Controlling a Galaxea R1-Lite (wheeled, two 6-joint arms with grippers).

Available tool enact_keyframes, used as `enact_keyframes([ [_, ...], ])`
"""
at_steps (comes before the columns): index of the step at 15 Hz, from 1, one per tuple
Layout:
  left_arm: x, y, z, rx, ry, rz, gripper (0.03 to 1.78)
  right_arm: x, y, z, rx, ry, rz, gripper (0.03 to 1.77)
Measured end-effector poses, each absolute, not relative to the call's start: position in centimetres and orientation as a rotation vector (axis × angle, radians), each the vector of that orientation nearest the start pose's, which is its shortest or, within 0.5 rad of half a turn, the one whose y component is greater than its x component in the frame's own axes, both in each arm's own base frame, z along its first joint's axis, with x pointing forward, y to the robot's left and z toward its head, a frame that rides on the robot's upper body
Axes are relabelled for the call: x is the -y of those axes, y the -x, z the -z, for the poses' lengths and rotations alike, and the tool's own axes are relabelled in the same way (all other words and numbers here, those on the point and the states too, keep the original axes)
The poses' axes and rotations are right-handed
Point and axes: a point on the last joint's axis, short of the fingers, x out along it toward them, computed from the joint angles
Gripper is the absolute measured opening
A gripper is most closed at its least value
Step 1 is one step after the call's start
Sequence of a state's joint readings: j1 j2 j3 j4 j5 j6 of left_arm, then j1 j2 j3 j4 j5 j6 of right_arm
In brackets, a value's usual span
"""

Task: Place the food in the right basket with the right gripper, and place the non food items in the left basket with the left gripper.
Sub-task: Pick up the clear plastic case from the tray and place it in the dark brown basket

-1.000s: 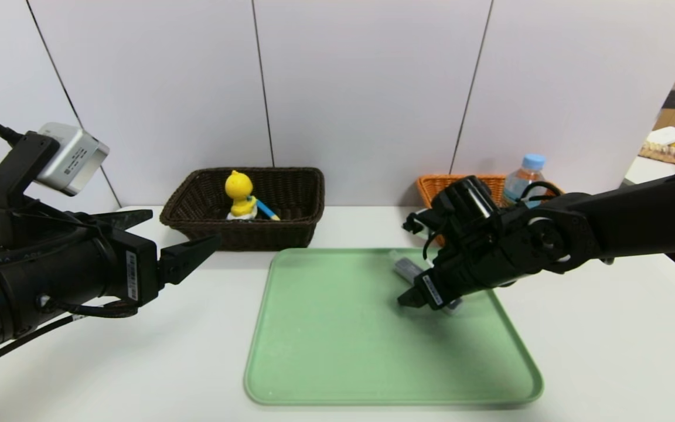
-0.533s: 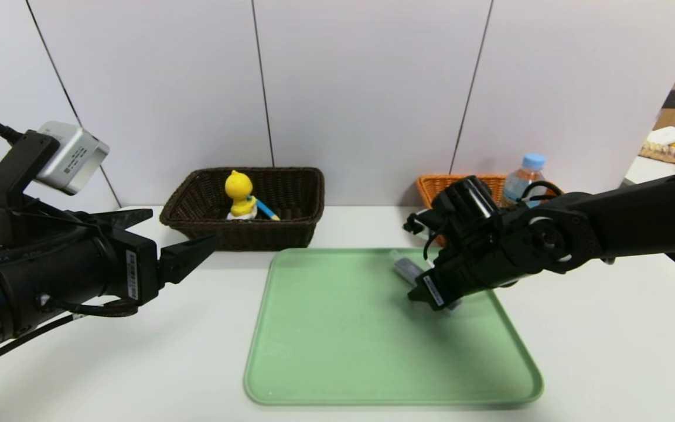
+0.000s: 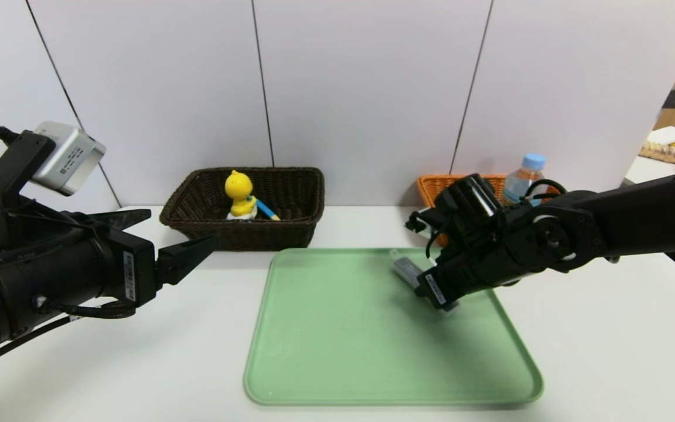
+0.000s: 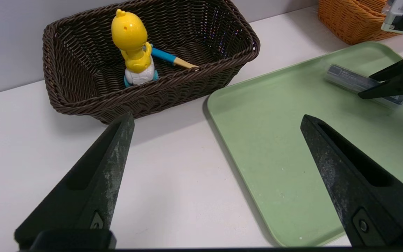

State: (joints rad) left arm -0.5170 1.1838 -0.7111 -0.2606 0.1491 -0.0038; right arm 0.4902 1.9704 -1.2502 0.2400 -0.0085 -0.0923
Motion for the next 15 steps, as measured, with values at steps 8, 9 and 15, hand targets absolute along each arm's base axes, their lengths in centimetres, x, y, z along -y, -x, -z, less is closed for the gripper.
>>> enact_keyframes([
  [8,8.5,-15.5,-24.3,-0.205,-0.067,0.371,1.69,-21.2,-28.6,-21.3,-0.569,0.309,-0.561,0.54],
  [9,8.6,-15.5,-24.3,-0.205,-0.067,0.373,1.69,-21.9,-28.6,-23.0,-0.494,0.284,-0.570,0.54],
  [15,8.6,-15.4,-24.2,-0.211,-0.070,0.370,1.69,-26.8,-32.0,-28.2,-0.105,0.108,-0.594,0.54],
])
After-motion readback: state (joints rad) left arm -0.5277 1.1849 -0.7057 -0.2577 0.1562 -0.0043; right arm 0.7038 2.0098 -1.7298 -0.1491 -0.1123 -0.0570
